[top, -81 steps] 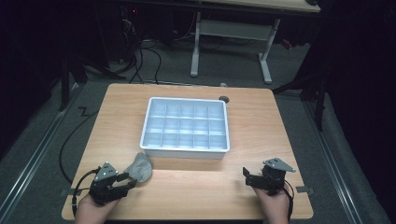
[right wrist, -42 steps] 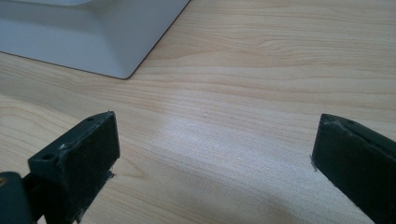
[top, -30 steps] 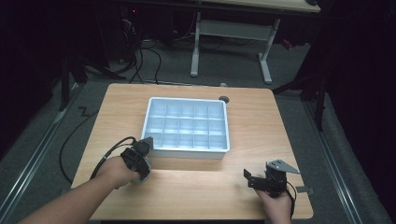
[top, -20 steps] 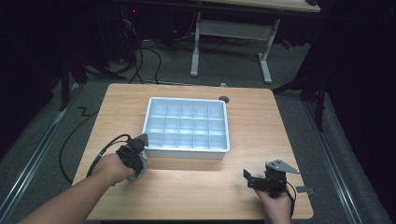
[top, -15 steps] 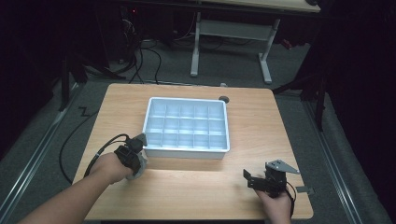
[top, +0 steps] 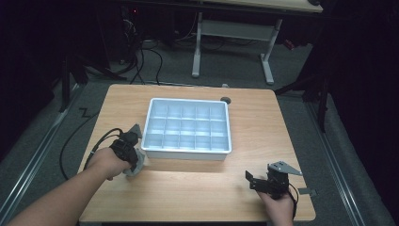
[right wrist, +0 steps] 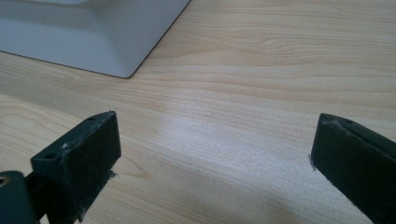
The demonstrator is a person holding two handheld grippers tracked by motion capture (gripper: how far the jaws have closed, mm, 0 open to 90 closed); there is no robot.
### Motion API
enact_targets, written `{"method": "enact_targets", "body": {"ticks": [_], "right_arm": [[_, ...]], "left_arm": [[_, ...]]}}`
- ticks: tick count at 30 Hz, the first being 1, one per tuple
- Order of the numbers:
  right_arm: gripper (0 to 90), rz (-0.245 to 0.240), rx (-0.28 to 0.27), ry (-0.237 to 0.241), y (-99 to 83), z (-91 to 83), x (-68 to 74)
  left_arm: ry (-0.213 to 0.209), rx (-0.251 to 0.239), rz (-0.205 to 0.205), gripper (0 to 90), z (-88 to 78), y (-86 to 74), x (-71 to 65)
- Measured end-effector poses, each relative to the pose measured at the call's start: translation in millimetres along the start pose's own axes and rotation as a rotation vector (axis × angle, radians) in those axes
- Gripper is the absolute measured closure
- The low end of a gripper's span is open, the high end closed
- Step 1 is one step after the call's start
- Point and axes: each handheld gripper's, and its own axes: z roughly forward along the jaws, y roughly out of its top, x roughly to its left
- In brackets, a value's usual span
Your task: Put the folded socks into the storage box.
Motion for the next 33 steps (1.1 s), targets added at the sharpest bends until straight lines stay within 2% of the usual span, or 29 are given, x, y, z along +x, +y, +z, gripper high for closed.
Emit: {"method": "enact_targets", "body": {"ticks": [3, 8, 15, 18, 20, 29, 30, 33], "right_arm": [[1.7, 0.001, -0.001, 0.0, 0.1, -0.3, -0.2], [1.9, 0.0, -0.005, 0.003, 0.1, -0.5, 0.1], [1.9, -0.004, -0.005, 0.004, 0.5, -0.8, 0.8], [2.0, -0.002, -0.004, 0.003, 0.5, -1.2, 0.8], [2.0, 0.0, -0.004, 0.002, 0.5, -1.6, 0.4], [2.1, -0.002, -0.005, 0.005, 0.3, -1.9, -0.1], [2.1, -0.001, -0.005, 0.005, 0.3, -2.0, -0.1], [2.1, -0.003, -0.006, 0.005, 0.4, -2.0, -0.1]], "left_arm": [[0.019, 0.001, -0.001, 70.4, -13.3, 3.9, -0.4], [-0.016, 0.005, -0.041, 70.2, -38.2, 14.6, -6.0], [-0.025, -0.006, -0.035, 69.9, -59.5, 31.0, -26.6], [-0.028, -0.005, -0.037, 69.9, -60.8, 35.6, -32.3], [-0.02, 0.003, -0.031, 69.9, -58.8, 40.1, -40.7], [-0.031, 0.006, -0.022, 69.8, -53.0, 53.9, -62.4], [-0.038, 0.004, -0.03, 69.8, -52.4, 55.9, -65.2], [-0.031, 0.0, -0.017, 69.8, -48.8, 60.2, -73.9]]}}
